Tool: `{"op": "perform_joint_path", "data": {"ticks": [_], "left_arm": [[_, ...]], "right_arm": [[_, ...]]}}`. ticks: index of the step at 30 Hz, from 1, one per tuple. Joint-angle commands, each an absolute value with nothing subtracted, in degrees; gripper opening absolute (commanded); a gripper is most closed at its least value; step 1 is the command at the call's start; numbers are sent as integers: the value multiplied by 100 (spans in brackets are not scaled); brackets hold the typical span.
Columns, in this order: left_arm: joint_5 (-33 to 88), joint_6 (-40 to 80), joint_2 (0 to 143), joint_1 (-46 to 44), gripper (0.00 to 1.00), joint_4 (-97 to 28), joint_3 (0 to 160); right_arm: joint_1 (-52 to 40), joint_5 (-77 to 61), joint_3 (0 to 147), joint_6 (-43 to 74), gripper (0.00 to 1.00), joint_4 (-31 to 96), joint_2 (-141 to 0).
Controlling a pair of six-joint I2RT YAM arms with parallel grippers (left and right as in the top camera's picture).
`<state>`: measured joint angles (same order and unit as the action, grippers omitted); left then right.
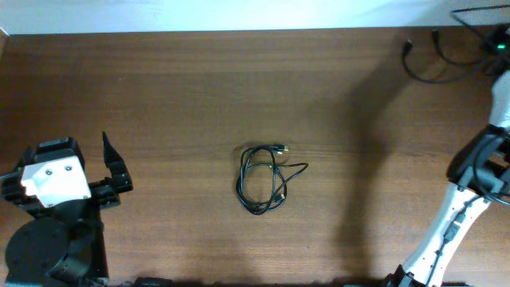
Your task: Untangle cables
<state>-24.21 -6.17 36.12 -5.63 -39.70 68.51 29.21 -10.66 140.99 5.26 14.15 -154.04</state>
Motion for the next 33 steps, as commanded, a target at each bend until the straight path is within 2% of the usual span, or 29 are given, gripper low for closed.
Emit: {"op": "perform_joint_path", "data": {"ticks": [1,2,3,5,7,9,11,14,16,17,18,20,22,23,25,28,29,31,33], "left_arm": [[-2416,-519,3605,-548,99,-3955,6849],[-2416,-519,3605,-548,99,-3955,6849],[-2416,-519,3605,-548,99,-3957,6849],[-2416,-519,3605,-548,99,-3957,6849],[-2418,-519,3605,-548,99,-3951,6849],[-2416,-519,3605,-548,99,-3953,6849],[-2416,-519,3605,-548,99,-3953,6849],[-2423,-523,3605,-545,99,-3953,6849],[-2421,-523,3605,-545,99,-3959,6849],[-2423,-523,3605,-548,99,-3979,6849],[-2423,-523,3605,-545,99,-3999,6849],[-2423,-523,3605,-548,99,-4040,6849],[-2421,-523,3603,-545,99,-4171,6849],[-2421,-523,3603,-545,99,-4244,6849],[-2423,-523,3603,-545,99,-4298,6849],[-2421,-523,3605,-545,99,-4272,6849],[-2421,-523,3603,-545,99,-4274,6849],[-2416,-519,3605,-548,99,-4281,6849],[-2418,-521,3603,-545,99,-4320,6849]], "right_arm": [[2582,-1118,14145,803,4,1393,-15832],[2578,-1120,14149,805,29,1402,-15821],[2602,-1153,14173,996,99,1496,-15817],[2687,-1553,14221,1302,99,1925,-15579],[2696,-1605,14396,1066,99,2622,-14890],[2694,-1614,14626,799,99,3446,-13498],[2561,-1651,14691,1050,99,3745,-12291],[1761,-2038,14691,1205,99,3833,-10492],[1293,-2257,14453,766,99,5033,-9959],[1251,-2423,13830,773,99,5424,-9550],[1269,-2440,12510,661,99,5159,-8849],[1284,-2508,9535,862,99,3190,-7126],[1184,-2685,7177,1802,99,755,-5601],[1079,-2825,6383,2340,99,521,-5140],[768,-2775,5288,2383,99,1463,-4766],[-631,-2294,3194,2895,99,777,-4869],[-1129,-1981,2919,3155,99,556,-4976],[-3020,-729,2834,3664,99,1,-5498],[-3966,-222,2834,3824,99,-489,-6169]]}}
